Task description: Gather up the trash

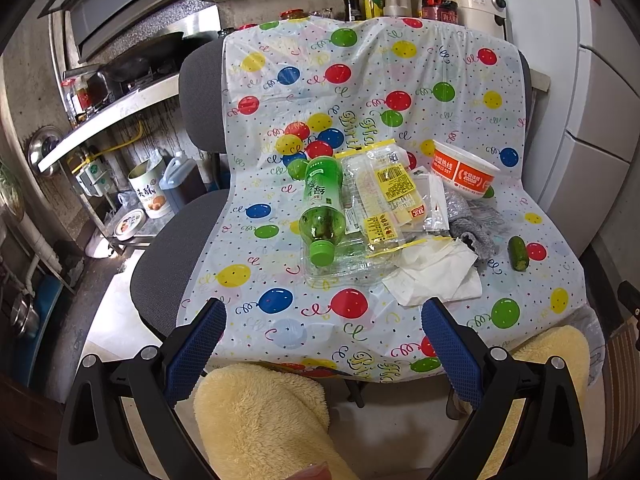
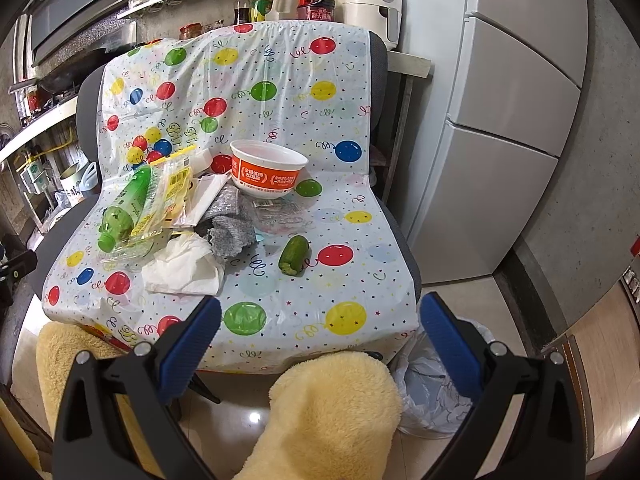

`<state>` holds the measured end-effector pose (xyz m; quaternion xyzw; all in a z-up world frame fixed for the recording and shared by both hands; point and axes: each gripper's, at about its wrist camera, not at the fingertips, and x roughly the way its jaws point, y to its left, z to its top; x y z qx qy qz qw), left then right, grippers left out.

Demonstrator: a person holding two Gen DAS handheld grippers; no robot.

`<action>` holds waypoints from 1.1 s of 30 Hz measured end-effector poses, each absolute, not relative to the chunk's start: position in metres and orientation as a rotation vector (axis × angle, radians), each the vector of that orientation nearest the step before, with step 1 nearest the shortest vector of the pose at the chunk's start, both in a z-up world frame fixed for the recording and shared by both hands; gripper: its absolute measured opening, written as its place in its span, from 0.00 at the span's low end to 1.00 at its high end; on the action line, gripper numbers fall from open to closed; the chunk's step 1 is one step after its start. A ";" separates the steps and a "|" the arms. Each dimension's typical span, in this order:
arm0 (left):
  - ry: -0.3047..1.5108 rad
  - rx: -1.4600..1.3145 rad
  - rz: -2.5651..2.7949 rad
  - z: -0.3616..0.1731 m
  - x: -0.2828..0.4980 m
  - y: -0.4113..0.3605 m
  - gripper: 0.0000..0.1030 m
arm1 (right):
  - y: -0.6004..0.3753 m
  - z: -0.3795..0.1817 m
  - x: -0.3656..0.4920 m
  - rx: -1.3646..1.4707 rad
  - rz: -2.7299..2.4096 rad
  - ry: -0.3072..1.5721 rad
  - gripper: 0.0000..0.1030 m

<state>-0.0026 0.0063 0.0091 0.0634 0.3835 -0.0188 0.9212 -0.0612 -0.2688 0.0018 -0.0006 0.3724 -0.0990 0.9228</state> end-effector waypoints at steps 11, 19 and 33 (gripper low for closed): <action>0.789 0.131 -0.040 0.009 -0.003 0.007 0.94 | -0.269 0.001 -0.062 -0.002 -0.204 0.764 0.94; 0.791 0.132 -0.039 0.010 -0.002 0.007 0.94 | -0.269 0.000 -0.061 0.000 -0.205 0.767 0.94; 0.815 0.142 -0.040 0.000 0.006 -0.002 0.94 | -0.280 -0.010 -0.057 0.011 -0.227 0.781 0.94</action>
